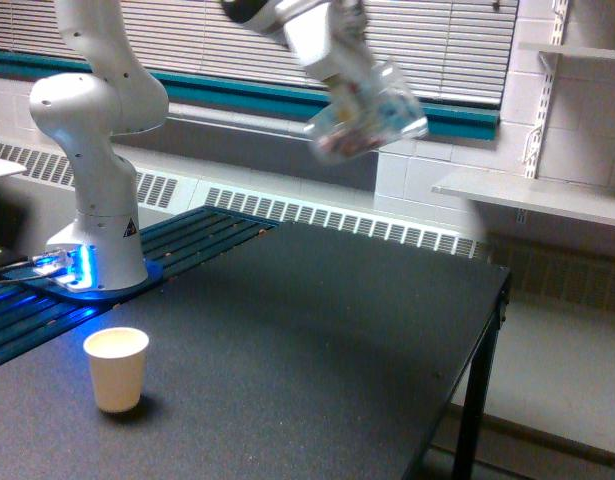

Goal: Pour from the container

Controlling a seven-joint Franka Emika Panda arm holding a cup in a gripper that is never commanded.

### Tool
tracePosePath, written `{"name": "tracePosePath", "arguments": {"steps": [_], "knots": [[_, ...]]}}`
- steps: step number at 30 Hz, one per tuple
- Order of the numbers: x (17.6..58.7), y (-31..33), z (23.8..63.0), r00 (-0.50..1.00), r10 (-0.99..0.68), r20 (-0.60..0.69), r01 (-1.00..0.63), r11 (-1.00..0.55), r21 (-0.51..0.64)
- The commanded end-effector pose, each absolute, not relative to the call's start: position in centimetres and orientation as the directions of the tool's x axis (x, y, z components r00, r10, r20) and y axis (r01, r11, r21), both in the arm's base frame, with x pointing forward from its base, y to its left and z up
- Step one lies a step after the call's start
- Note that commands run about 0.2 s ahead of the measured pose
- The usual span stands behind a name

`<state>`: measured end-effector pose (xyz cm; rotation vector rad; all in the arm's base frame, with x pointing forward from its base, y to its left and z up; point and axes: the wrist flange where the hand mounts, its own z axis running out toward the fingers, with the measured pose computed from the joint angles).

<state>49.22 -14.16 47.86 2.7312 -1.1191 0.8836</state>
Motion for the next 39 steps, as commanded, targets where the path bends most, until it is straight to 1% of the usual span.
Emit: {"name": "tracePosePath", "arguments": {"steps": [1, 7, 29, 39], "knots": [[46.2, -17.0, 46.5, 0.567, -0.615, 0.547, -0.676, -0.728, -0.118], [43.2, -18.8, 44.0, 0.571, -0.632, 0.524, -0.698, -0.71, -0.096], [33.3, -23.6, 38.2, 0.57, -0.66, 0.49, -0.759, -0.651, 0.006], [28.1, -25.1, 34.7, 0.563, -0.695, 0.448, -0.792, -0.608, 0.053]]}}
